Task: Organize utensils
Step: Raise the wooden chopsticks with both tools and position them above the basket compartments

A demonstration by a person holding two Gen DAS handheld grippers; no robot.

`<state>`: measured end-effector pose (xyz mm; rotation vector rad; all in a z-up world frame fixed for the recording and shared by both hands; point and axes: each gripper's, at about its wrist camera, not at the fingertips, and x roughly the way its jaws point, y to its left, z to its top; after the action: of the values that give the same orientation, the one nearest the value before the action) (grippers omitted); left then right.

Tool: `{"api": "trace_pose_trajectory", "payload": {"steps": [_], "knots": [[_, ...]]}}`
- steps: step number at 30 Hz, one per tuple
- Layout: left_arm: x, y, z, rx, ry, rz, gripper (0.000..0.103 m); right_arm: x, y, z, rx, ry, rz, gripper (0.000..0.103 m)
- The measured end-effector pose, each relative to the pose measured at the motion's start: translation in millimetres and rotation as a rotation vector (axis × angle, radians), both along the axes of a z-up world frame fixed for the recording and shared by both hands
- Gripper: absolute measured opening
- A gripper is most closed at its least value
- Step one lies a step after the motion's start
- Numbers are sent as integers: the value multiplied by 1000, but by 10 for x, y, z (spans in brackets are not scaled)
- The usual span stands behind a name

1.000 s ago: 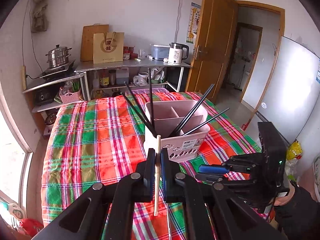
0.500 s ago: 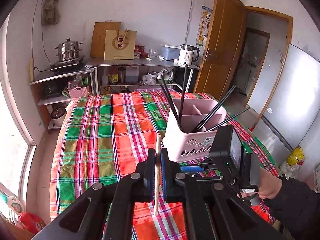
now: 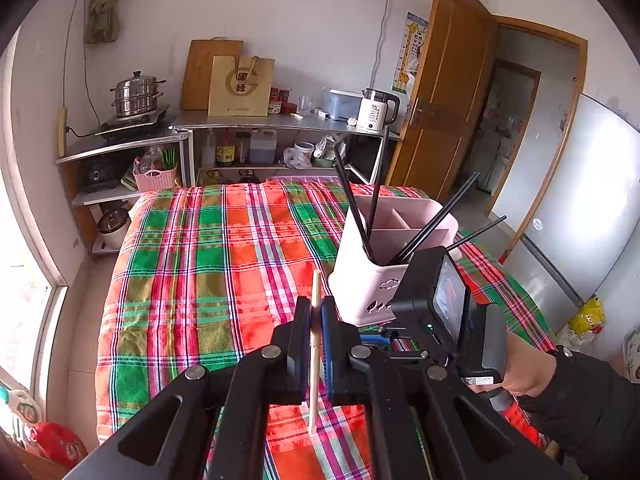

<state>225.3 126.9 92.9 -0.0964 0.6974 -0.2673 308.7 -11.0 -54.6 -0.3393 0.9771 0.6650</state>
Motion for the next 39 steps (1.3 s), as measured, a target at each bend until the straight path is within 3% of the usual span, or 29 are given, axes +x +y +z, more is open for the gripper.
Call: {"api": "trace_pose_trajectory", "payload": {"steps": [10,21,33,39], "knots": [[-55,-41,63,8,-4,9,5,-274,-170,551,79,-103,14,5],[-162,-265,242,33,-31,-13,5,-771,-645,1208,170,-254,-13,5],[-157,-551,400,44,-48,-48,5,-976,-1110,1498,227,-330,-90,5],[-49,-638,580,10,-74,-61,5,-983,-1241,1723,288,-378,-124,5]]}}
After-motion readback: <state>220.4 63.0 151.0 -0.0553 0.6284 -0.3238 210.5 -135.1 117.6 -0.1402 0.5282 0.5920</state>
